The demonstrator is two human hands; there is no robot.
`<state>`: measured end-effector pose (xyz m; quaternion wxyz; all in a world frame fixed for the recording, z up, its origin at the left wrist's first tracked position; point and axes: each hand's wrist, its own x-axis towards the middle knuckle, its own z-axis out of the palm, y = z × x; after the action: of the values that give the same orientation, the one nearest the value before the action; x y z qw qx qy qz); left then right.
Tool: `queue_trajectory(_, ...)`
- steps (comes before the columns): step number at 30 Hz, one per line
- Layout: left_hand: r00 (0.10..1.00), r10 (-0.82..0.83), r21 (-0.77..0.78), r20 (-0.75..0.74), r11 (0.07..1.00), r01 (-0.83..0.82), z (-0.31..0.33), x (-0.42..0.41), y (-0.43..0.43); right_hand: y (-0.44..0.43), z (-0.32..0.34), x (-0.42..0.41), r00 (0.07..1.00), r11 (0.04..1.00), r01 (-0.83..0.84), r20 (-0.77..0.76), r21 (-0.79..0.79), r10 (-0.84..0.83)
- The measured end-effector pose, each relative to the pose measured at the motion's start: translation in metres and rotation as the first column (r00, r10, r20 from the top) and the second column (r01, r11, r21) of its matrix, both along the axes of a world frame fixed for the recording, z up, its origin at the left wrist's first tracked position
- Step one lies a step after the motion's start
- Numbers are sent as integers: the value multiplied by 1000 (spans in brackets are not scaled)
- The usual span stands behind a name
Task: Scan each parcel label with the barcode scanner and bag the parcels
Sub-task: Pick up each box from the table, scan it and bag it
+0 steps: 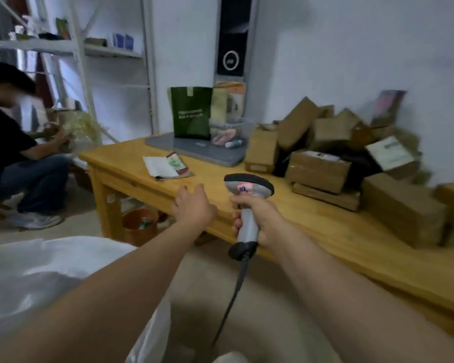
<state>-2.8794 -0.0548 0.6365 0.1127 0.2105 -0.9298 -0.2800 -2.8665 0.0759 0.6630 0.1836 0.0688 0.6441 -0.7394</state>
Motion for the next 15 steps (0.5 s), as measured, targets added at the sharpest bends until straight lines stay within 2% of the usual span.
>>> queue_trajectory(6,947,-314,-36,-64,949,312,42,-41,104,128,42,-2,958,946,277,-22,-171,-284)
queue_trajectory(10,881,-463,-3,-101,885,465,46,-60,175,199,50,0,893,887,440,-38,-140,-449)
queue_trajectory(15,735,-668,-84,-116,744,663,45,-77,268,277,45,0,775,769,621,-31,-152,-631)
